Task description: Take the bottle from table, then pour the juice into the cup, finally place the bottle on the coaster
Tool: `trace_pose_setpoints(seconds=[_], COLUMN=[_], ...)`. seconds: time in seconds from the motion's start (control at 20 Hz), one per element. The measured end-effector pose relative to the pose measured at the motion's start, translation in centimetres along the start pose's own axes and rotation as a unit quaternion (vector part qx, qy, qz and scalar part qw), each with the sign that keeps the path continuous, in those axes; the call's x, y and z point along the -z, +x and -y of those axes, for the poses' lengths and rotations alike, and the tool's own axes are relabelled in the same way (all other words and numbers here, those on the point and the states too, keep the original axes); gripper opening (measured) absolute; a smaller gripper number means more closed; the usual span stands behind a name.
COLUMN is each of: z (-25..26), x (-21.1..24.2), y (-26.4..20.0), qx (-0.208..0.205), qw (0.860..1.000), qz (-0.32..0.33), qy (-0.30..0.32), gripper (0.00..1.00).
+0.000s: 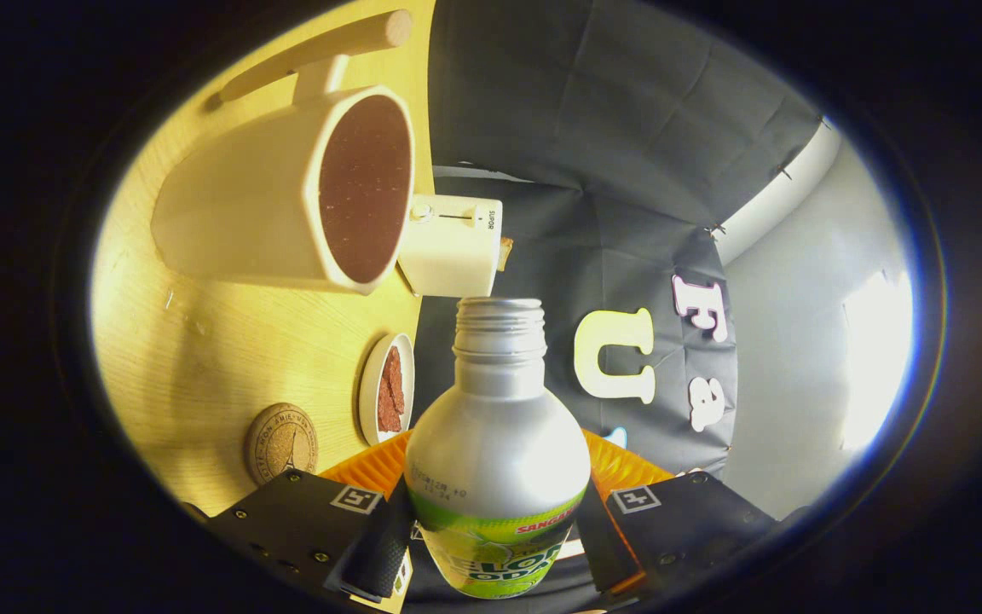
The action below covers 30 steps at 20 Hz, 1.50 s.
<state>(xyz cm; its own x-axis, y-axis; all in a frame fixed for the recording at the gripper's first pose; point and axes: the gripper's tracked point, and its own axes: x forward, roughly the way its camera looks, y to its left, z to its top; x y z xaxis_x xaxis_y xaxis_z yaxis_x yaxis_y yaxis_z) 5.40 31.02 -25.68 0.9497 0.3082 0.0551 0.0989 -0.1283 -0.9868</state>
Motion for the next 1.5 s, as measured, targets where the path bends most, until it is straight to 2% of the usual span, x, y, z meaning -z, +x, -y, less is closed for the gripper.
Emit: trace_pose_setpoints(seconds=[0.55,1.5], z=[0.3,1.4], x=[-0.3,-0.4], y=[0.1,0.4], qx=[0.004,0.037], qw=[0.999,0.994], qz=[0.011,0.032], qy=[-0.036,-0.092], gripper=[0.82,0.82])
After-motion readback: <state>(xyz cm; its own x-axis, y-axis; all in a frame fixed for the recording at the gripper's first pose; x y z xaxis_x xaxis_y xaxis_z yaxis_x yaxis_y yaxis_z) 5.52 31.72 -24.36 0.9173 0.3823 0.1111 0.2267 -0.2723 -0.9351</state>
